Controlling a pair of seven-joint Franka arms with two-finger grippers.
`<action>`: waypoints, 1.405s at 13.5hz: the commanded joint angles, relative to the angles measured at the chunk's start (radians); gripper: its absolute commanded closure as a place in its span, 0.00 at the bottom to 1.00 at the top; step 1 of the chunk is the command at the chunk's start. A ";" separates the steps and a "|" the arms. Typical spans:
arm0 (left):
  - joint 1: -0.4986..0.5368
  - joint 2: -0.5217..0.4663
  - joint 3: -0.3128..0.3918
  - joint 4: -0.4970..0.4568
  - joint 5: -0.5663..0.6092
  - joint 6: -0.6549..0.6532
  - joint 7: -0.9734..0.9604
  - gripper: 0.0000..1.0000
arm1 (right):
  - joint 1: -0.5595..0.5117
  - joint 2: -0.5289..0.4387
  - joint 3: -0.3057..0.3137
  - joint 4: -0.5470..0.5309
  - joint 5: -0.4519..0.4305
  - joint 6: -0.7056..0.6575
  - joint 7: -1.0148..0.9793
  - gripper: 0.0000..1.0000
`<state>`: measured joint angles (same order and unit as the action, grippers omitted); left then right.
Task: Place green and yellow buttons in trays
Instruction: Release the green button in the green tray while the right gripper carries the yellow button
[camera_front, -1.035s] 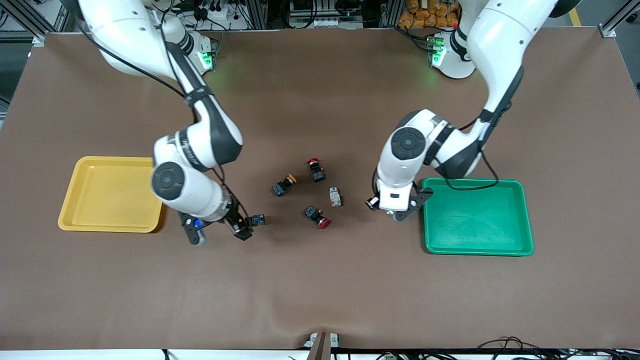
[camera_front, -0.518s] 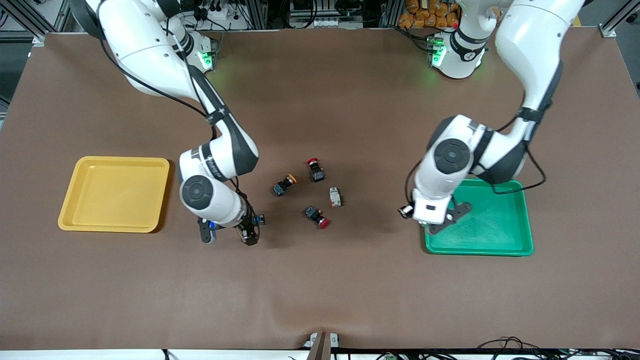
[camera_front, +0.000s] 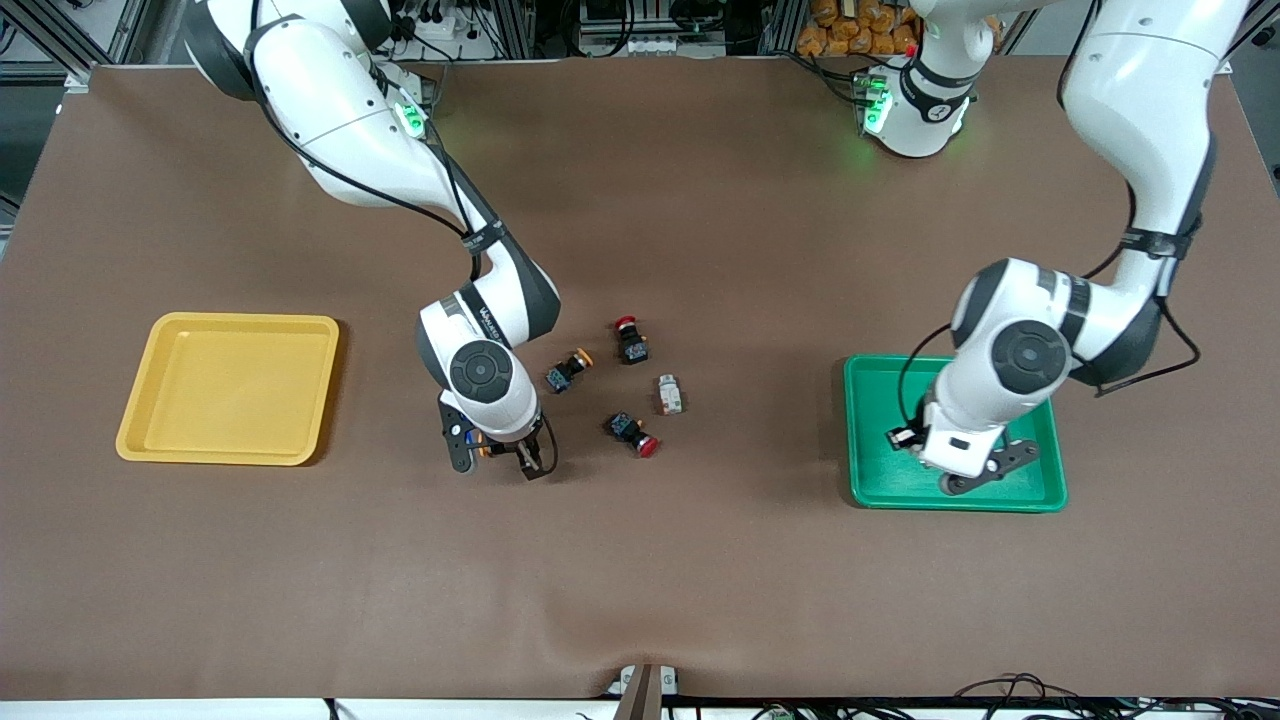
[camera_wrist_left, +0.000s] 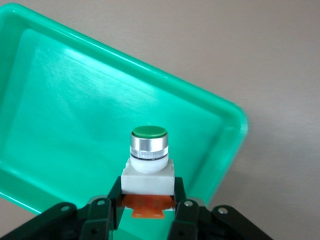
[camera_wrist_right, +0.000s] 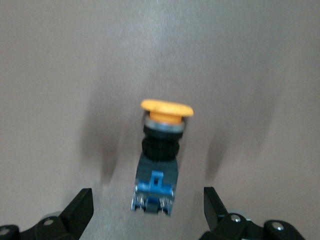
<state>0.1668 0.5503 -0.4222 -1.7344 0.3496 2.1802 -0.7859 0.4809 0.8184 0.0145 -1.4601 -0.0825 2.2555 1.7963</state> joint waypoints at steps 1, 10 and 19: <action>0.042 0.031 -0.009 -0.014 0.020 -0.005 0.068 1.00 | -0.010 0.013 0.002 0.018 -0.048 0.012 0.015 0.46; 0.126 0.112 -0.006 -0.034 0.068 0.030 0.163 1.00 | -0.044 -0.045 0.002 0.027 -0.045 -0.092 -0.092 1.00; 0.138 0.102 -0.009 -0.027 0.066 0.061 0.188 0.00 | -0.395 -0.405 0.012 -0.273 0.040 -0.291 -1.074 1.00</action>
<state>0.2929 0.6828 -0.4166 -1.7549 0.3930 2.2401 -0.5971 0.1585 0.5233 0.0022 -1.5497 -0.0549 1.9091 0.8790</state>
